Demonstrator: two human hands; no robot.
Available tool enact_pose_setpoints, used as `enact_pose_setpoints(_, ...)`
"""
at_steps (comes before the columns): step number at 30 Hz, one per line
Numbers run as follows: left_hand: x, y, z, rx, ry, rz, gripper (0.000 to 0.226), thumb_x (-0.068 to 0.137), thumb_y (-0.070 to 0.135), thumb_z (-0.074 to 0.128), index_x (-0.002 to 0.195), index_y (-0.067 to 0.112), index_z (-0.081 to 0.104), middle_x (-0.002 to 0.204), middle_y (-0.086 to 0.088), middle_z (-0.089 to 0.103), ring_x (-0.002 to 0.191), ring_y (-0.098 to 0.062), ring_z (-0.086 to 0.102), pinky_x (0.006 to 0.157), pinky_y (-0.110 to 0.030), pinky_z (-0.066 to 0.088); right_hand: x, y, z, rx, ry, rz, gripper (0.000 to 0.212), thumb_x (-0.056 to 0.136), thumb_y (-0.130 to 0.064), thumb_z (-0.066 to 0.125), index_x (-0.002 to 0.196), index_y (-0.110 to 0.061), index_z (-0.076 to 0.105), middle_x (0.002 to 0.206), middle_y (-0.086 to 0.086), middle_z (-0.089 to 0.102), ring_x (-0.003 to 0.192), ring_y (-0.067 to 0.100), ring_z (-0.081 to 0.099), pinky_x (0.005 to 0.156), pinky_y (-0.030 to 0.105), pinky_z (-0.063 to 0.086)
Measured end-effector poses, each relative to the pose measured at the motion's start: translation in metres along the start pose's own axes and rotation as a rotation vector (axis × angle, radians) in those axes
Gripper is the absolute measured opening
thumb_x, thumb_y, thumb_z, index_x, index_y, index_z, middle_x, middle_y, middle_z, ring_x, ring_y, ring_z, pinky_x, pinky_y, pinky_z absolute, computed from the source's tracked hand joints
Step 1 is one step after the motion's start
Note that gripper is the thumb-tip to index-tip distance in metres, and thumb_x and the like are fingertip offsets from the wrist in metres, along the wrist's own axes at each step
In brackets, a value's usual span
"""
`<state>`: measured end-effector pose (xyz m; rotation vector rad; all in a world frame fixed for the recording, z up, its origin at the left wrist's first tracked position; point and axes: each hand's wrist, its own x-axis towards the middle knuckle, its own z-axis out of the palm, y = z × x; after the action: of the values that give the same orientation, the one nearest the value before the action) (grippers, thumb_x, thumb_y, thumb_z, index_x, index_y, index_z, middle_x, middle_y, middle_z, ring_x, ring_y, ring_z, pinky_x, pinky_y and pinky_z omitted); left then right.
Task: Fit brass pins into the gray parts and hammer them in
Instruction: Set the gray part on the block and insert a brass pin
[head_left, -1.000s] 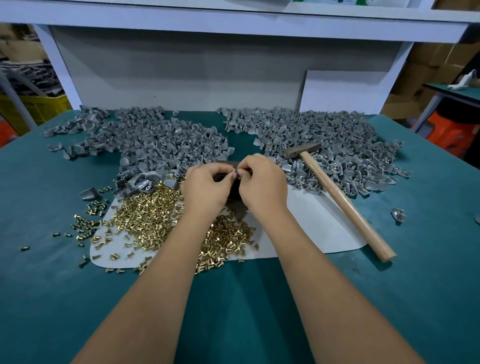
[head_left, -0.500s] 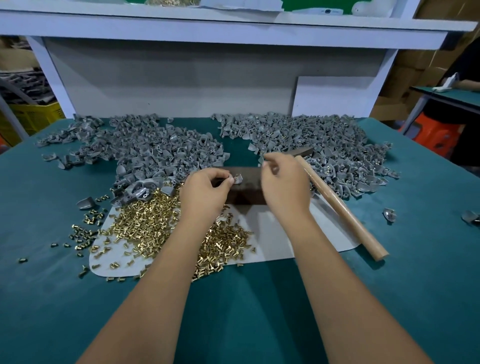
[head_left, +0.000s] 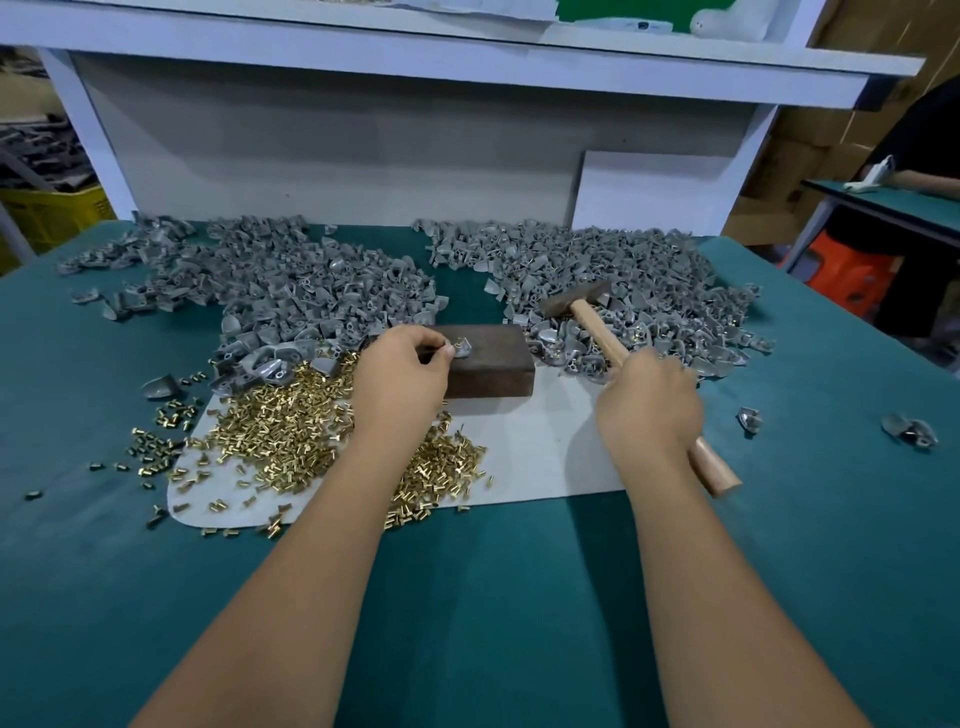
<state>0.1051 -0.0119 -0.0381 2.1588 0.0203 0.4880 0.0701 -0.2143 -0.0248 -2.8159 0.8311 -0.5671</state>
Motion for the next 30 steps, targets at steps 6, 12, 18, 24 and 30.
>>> enact_pose_setpoints(6,0.002,-0.003,0.000,-0.028,0.006,0.007,0.008,0.093,0.029,0.065,0.095,0.028,0.073,0.090,0.014,0.062,0.080,-0.008,0.056,0.060,-0.021,0.038,-0.005,-0.008,-0.019,0.165,0.208,-0.094,0.020,0.096,-0.018,0.052,0.107,-0.011,0.036,0.096,0.009,0.056,0.070,0.029,0.053,0.048,0.029,0.028)
enact_pose_setpoints(12,0.006,-0.001,0.000,-0.054,0.018,-0.065,0.011,0.091,0.030,0.066,0.098,0.027,0.074,0.099,0.007,0.068,0.087,-0.015,0.060,0.075,-0.029,0.051,-0.032,-0.022,-0.046,0.483,0.036,-0.323,0.008,0.097,-0.036,0.048,0.099,-0.029,0.046,0.066,-0.007,0.054,0.057,0.020,0.049,0.046,0.027,0.024)
enact_pose_setpoints(18,0.005,0.000,-0.001,-0.093,0.007,-0.063,0.006,0.090,0.028,0.066,0.090,0.028,0.073,0.111,0.003,0.062,0.091,-0.013,0.056,0.081,-0.026,0.045,-0.043,-0.018,-0.044,0.252,0.024,-0.306,0.012,0.097,-0.033,0.047,0.102,-0.022,0.050,0.083,-0.001,0.057,0.069,0.025,0.039,0.053,0.033,0.024)
enact_pose_setpoints(24,0.004,-0.002,0.001,-0.063,0.040,-0.051,0.007,0.090,0.032,0.068,0.087,0.029,0.074,0.110,0.007,0.064,0.094,-0.011,0.055,0.077,-0.021,0.036,-0.048,-0.015,-0.047,0.295,0.116,-0.358,0.048,0.097,-0.026,0.049,0.135,-0.053,0.039,0.080,-0.006,0.052,0.062,0.021,0.041,0.046,0.026,0.021)
enact_pose_setpoints(30,0.005,0.001,0.004,0.168,0.142,-0.081,0.009,0.084,0.046,0.072,0.083,0.038,0.076,0.101,0.022,0.067,0.113,-0.018,0.035,0.070,-0.033,0.008,-0.058,-0.022,-0.045,0.301,0.251,-0.404,0.050,0.091,-0.019,0.057,0.131,-0.049,0.049,0.076,-0.004,0.052,0.057,0.020,0.034,0.048,0.020,0.010)
